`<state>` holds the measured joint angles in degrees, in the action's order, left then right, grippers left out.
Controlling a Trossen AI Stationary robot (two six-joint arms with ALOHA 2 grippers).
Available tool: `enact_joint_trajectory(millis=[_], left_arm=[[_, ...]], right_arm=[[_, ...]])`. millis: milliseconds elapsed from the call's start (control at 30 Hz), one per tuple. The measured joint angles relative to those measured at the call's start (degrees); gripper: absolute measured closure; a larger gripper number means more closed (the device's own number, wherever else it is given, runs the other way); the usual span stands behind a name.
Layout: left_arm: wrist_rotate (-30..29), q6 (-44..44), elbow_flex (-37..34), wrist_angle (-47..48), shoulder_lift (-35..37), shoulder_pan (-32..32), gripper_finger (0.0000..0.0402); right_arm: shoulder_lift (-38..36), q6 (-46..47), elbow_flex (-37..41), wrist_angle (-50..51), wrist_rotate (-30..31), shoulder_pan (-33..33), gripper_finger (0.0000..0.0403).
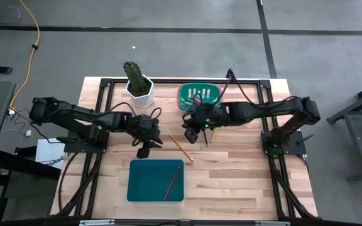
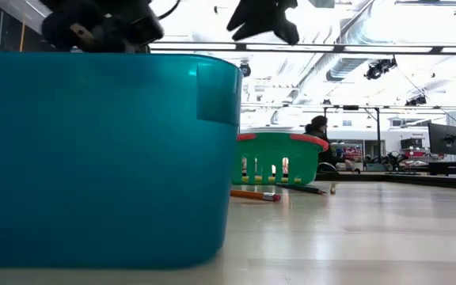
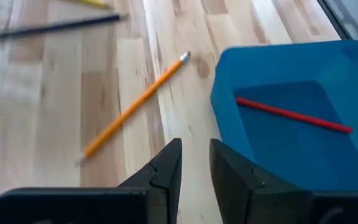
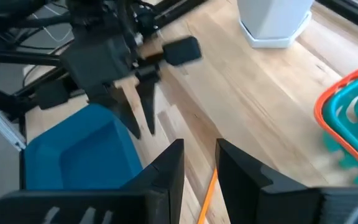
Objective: Sort pens & pencils
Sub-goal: Put the orange pencil into the blue bin
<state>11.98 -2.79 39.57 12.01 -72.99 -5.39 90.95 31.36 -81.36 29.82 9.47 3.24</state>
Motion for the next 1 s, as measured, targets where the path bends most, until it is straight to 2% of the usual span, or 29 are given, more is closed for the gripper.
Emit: enact_joint_trajectory(millis=[267, 433, 700, 1000], left_arm=[[-0.3, -13.3, 14.7, 12.0, -11.1, -1.1, 0.033], [-0.4, -19.0, 21.5, 19.7, -17.8, -1.7, 0.033], [0.2, -21.8, 24.6, 21.5, -21.8, -2.8, 0.033], [1.0, -24.0, 26.3, 21.2, -26.0, -4.0, 0.033]], right_arm=[[-1.4, -0.8, 0.0, -0.1, -0.2, 0.1, 0.032], [-1.4, -1.9, 0.0, -0.4, -1.1, 0.6, 0.032], [-7.2, -3.7, 0.1, -0.5, 4.1, 2.2, 0.032], [-16.2, -7.4, 0.0, -1.7, 6.2, 2.1, 0.032]])
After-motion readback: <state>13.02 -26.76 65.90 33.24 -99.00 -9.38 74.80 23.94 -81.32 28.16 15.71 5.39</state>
